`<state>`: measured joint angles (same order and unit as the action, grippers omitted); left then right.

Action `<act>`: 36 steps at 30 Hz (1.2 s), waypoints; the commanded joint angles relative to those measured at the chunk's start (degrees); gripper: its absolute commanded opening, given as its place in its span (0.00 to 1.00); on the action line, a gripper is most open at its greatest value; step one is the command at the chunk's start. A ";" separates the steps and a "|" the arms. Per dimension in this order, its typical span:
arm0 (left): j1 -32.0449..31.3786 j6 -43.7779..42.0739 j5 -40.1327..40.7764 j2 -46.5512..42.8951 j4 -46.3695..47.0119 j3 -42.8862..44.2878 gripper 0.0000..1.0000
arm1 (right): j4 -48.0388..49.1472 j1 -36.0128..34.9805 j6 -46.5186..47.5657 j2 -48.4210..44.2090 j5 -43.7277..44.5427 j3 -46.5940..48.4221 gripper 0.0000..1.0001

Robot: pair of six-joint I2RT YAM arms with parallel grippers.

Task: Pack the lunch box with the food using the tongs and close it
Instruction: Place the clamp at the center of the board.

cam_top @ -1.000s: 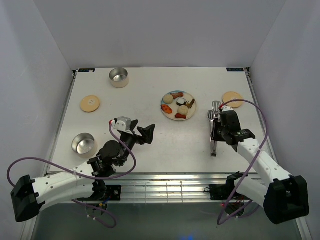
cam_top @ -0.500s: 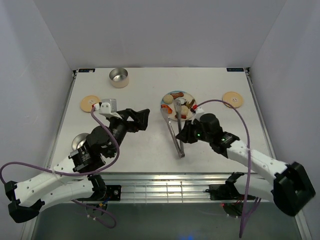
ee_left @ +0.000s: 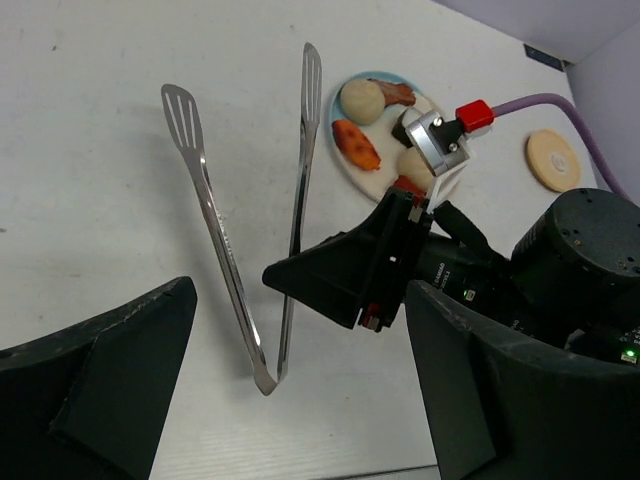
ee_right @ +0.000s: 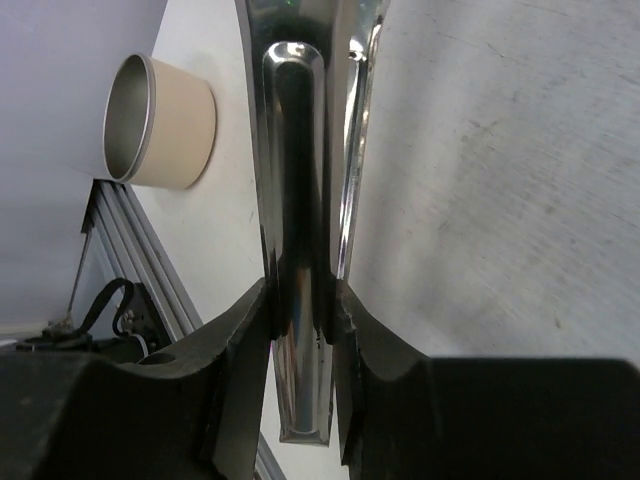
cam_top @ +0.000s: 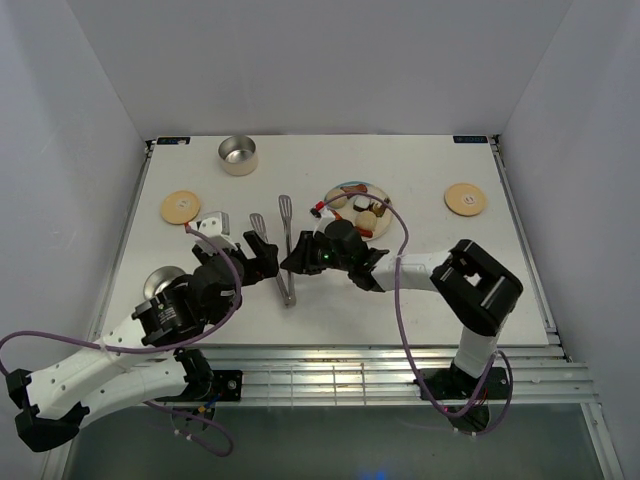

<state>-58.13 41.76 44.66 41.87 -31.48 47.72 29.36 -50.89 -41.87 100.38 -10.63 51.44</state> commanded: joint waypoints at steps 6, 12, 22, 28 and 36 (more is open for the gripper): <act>2.49 8.77 -1.94 3.65 -7.98 -3.43 0.95 | 9.31 -0.96 -9.19 8.16 4.30 7.26 0.10; 3.81 10.36 -4.23 7.70 -6.93 -5.27 0.95 | 8.96 -1.05 -10.34 9.48 8.08 6.83 0.22; 6.89 7.91 -7.57 6.57 -1.66 -8.08 0.96 | 2.63 -0.96 -8.32 10.71 9.23 8.24 0.43; 9.52 4.65 -11.53 7.44 0.90 -8.35 0.96 | -0.09 -0.87 -6.83 9.84 13.18 7.45 0.55; 14.44 4.21 -15.48 9.45 3.10 -8.97 0.94 | -6.24 -0.79 3.44 6.07 11.25 9.64 0.54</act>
<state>-45.60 46.46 31.94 50.02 -30.35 38.94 25.06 -51.72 -43.90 110.69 0.01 58.43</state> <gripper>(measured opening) 0.950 0.546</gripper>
